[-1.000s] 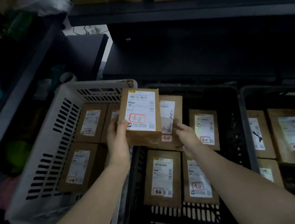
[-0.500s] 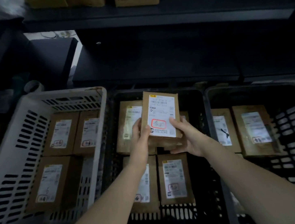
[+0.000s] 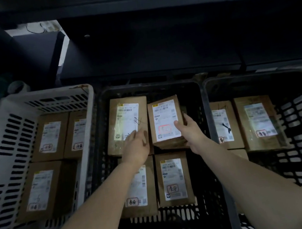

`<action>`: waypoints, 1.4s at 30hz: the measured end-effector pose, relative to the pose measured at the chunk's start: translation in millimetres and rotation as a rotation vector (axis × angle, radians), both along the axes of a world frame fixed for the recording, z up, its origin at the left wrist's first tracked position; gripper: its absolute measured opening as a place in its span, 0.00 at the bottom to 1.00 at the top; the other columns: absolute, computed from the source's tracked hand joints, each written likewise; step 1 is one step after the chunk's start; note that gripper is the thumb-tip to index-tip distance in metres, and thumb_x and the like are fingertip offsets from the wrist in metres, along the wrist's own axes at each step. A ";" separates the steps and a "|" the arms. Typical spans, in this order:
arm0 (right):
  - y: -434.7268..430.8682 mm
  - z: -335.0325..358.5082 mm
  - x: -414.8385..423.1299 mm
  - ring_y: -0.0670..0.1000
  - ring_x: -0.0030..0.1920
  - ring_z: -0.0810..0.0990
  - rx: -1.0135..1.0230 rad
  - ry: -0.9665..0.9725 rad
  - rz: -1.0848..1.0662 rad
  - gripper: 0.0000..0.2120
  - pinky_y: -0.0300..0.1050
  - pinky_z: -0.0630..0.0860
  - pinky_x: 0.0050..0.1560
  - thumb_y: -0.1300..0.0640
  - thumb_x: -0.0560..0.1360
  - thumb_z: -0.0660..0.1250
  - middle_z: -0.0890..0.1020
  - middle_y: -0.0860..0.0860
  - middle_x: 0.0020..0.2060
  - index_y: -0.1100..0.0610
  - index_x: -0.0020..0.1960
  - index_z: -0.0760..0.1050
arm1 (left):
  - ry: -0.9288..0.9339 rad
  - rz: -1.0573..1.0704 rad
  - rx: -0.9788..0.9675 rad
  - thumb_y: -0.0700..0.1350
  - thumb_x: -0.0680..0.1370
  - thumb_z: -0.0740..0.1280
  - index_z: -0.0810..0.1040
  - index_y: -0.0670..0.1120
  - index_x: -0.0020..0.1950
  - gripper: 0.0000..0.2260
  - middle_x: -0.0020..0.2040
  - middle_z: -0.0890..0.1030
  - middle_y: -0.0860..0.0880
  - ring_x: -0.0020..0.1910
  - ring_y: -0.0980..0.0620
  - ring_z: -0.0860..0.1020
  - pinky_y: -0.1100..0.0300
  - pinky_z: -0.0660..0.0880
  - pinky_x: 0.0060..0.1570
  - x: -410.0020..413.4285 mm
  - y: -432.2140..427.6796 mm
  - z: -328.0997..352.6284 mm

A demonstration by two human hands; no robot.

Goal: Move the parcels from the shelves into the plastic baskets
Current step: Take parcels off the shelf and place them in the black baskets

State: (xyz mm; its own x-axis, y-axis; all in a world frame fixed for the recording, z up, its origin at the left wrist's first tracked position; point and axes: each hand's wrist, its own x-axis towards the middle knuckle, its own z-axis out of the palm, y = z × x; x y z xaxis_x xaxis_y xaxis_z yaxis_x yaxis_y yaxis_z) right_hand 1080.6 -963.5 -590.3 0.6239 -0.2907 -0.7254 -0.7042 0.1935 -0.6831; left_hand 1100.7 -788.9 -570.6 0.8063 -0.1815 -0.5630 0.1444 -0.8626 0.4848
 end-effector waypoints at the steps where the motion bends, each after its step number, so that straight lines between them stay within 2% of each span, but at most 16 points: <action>1: 2.9 -5.6 6.4 0.55 0.61 0.77 -0.041 0.014 0.030 0.28 0.55 0.74 0.63 0.55 0.81 0.61 0.77 0.54 0.65 0.49 0.78 0.55 | 0.010 -0.029 0.033 0.42 0.81 0.59 0.56 0.48 0.77 0.26 0.79 0.51 0.46 0.77 0.46 0.51 0.56 0.54 0.74 1.9 0.9 -2.9; 3: 8.2 -12.1 16.5 0.57 0.60 0.78 -0.171 0.039 0.148 0.24 0.54 0.75 0.63 0.62 0.81 0.58 0.78 0.55 0.63 0.54 0.76 0.60 | -0.002 -0.099 0.106 0.42 0.81 0.59 0.53 0.48 0.78 0.27 0.79 0.49 0.48 0.77 0.46 0.48 0.56 0.52 0.75 4.1 2.0 -9.0; 6: 13.0 -10.4 23.2 0.60 0.63 0.75 -0.447 0.080 0.327 0.25 0.48 0.73 0.60 0.67 0.80 0.56 0.74 0.58 0.66 0.58 0.76 0.58 | 0.020 -0.169 0.155 0.42 0.81 0.59 0.52 0.47 0.78 0.28 0.79 0.47 0.48 0.78 0.46 0.47 0.54 0.52 0.75 6.4 5.5 -11.8; 8: 15.0 -7.7 19.6 0.62 0.66 0.71 -0.575 0.078 0.400 0.29 0.48 0.71 0.62 0.66 0.79 0.57 0.68 0.61 0.70 0.58 0.77 0.53 | 0.026 -0.181 0.129 0.41 0.80 0.60 0.60 0.45 0.76 0.24 0.77 0.56 0.45 0.76 0.44 0.55 0.54 0.58 0.73 7.1 9.8 -6.2; 10: 18.5 -3.0 11.0 0.63 0.67 0.66 -0.738 0.060 0.506 0.31 0.54 0.69 0.64 0.63 0.79 0.59 0.61 0.59 0.72 0.55 0.78 0.50 | -0.020 -0.163 0.109 0.40 0.79 0.60 0.69 0.46 0.70 0.19 0.70 0.67 0.45 0.69 0.44 0.67 0.52 0.68 0.66 4.4 17.3 4.2; 13: 27.5 15.3 0.8 0.62 0.70 0.61 -0.952 0.005 0.742 0.29 0.58 0.69 0.65 0.59 0.79 0.59 0.57 0.57 0.74 0.51 0.77 0.54 | -0.158 -0.240 0.199 0.45 0.80 0.59 0.68 0.49 0.71 0.19 0.70 0.69 0.47 0.65 0.44 0.70 0.52 0.72 0.60 -5.7 34.1 29.6; 17: 60.2 59.9 -7.7 0.60 0.71 0.61 -1.143 -0.192 0.982 0.24 0.57 0.67 0.66 0.58 0.80 0.57 0.61 0.55 0.74 0.53 0.75 0.60 | -0.380 -0.336 0.354 0.44 0.80 0.57 0.69 0.50 0.68 0.16 0.64 0.73 0.46 0.62 0.45 0.70 0.53 0.68 0.56 -22.4 64.8 75.6; 21: 109.6 115.7 -29.2 0.59 0.71 0.63 -1.254 -0.402 1.104 0.22 0.55 0.65 0.65 0.56 0.81 0.56 0.66 0.53 0.72 0.53 0.74 0.63 | -0.489 -0.266 0.383 0.45 0.80 0.56 0.70 0.50 0.67 0.15 0.62 0.74 0.48 0.63 0.45 0.70 0.52 0.67 0.56 -57.9 112.0 129.2; 24: 158.0 169.3 -58.2 0.59 0.66 0.68 -1.353 -0.605 1.121 0.19 0.54 0.68 0.61 0.51 0.80 0.59 0.73 0.53 0.65 0.53 0.70 0.69 | -0.614 -0.211 0.417 0.46 0.80 0.56 0.71 0.50 0.63 0.12 0.59 0.76 0.48 0.61 0.45 0.71 0.52 0.67 0.55 -104.1 160.5 182.7; 27: 222.9 230.5 -97.0 0.60 0.56 0.76 -1.388 -0.896 1.099 0.15 0.54 0.74 0.51 0.49 0.75 0.66 0.79 0.54 0.52 0.54 0.59 0.77 | -0.733 -0.120 0.466 0.47 0.80 0.57 0.72 0.49 0.59 0.10 0.57 0.77 0.48 0.59 0.45 0.73 0.52 0.69 0.54 -164.6 224.0 244.2; 30: 302.1 293.1 -136.5 0.59 0.47 0.80 -1.359 -1.169 1.060 0.12 0.52 0.76 0.43 0.50 0.71 0.71 0.81 0.53 0.44 0.54 0.51 0.79 | -0.823 -0.009 0.529 0.48 0.79 0.58 0.72 0.49 0.54 0.07 0.52 0.78 0.48 0.55 0.45 0.74 0.52 0.69 0.51 -229.6 295.3 305.2; 32: 359.6 335.4 -162.6 0.58 0.48 0.79 -1.298 -1.335 1.031 0.10 0.52 0.77 0.43 0.51 0.73 0.67 0.80 0.53 0.44 0.54 0.51 0.78 | -0.911 0.085 0.593 0.48 0.78 0.58 0.73 0.49 0.51 0.07 0.50 0.79 0.48 0.54 0.44 0.75 0.52 0.69 0.50 -271.7 342.4 346.0; 35: 438.3 392.7 -202.7 0.59 0.44 0.79 -1.162 -1.534 1.028 0.15 0.51 0.77 0.38 0.50 0.72 0.57 0.80 0.52 0.41 0.55 0.48 0.79 | -0.995 0.212 0.646 0.47 0.79 0.58 0.74 0.49 0.53 0.07 0.50 0.79 0.50 0.53 0.46 0.75 0.53 0.69 0.51 -330.7 404.3 402.5; 38: 506.3 436.9 -238.5 0.59 0.46 0.79 -1.044 -1.721 1.051 0.14 0.52 0.76 0.41 0.51 0.72 0.59 0.80 0.53 0.44 0.55 0.51 0.79 | -1.062 0.352 0.686 0.47 0.80 0.58 0.74 0.51 0.57 0.09 0.53 0.78 0.52 0.54 0.49 0.74 0.54 0.68 0.53 -382.6 457.7 444.8; 42: 584.1 472.5 -273.1 0.58 0.56 0.75 -0.904 -1.875 1.168 0.14 0.54 0.72 0.52 0.52 0.77 0.62 0.78 0.54 0.54 0.55 0.60 0.76 | -1.084 0.481 0.818 0.48 0.80 0.58 0.74 0.52 0.59 0.10 0.53 0.78 0.53 0.55 0.50 0.74 0.54 0.68 0.52 -438.8 519.3 474.9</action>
State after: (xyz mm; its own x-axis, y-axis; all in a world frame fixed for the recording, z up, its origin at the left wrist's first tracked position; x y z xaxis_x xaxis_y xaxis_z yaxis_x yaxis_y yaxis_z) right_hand 807.5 -379.4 -117.9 0.2712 0.7251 0.6330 0.9595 -0.2561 -0.1176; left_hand 661.9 -269.6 -95.8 0.7855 0.2937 0.5447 0.3836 -0.9218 -0.0561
